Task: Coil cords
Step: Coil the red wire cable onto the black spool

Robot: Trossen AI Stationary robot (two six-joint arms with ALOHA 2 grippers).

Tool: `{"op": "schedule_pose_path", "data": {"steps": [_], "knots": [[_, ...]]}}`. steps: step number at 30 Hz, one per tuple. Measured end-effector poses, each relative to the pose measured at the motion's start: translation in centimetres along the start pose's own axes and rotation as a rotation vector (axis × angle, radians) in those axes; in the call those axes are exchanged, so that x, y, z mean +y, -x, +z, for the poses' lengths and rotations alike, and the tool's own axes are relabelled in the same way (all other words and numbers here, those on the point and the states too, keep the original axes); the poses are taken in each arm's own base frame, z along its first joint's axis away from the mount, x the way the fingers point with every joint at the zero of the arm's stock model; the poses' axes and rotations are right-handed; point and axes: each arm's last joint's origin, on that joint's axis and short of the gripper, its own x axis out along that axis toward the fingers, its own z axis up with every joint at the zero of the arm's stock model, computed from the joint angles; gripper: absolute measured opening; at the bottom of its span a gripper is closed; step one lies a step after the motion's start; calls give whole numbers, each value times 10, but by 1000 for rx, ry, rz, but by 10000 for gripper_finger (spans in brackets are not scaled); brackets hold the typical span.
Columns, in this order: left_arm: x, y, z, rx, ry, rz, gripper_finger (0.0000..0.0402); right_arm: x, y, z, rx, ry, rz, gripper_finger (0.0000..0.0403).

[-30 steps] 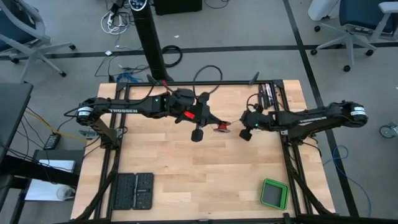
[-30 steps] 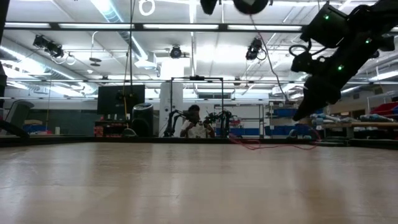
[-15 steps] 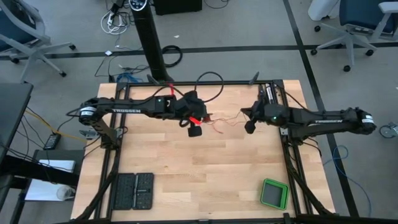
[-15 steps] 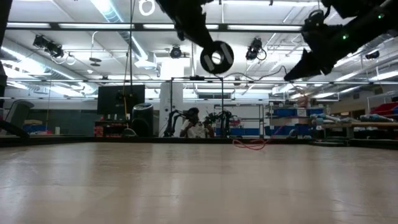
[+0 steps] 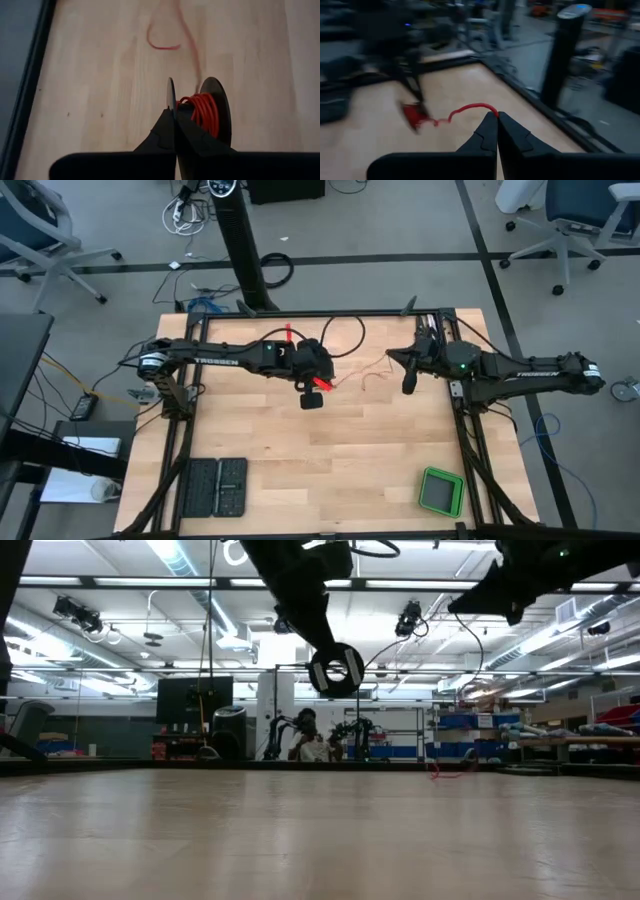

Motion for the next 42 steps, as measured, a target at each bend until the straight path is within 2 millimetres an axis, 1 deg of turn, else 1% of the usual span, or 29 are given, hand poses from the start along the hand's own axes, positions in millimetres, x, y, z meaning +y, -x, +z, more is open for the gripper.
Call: {"op": "schedule_pose_path", "data": {"steps": [3,6,9,12,14,15,20,24,31,36,40,42], "knots": [[1,0,8,-78,88,5,1,7,-5,1,-15,-3,70,1],[2,2,18,-186,160,6,1,13,-13,0,-20,0,77,1],[3,-4,28,-287,220,8,1,18,-23,1,-43,6,70,1],[3,-19,30,-305,249,9,1,22,-32,2,-80,14,72,1],[3,-31,26,-268,263,18,1,24,-37,3,-108,16,73,1],[4,-33,27,-278,270,20,1,25,-39,5,-129,13,76,1],[4,-56,17,-183,280,44,1,30,-42,8,-171,-15,150,0],[5,-64,16,-189,298,97,1,35,-43,8,-177,-44,219,0],[10,-65,19,-230,348,181,1,48,-49,-1,-139,-29,268,0],[23,-64,23,-296,479,262,1,57,-53,-3,-161,-33,299,0],[33,-62,28,-384,589,256,1,64,-58,-7,-164,-32,314,0],[35,-61,33,-437,610,229,1,67,-59,-9,-158,-29,317,0]]}}
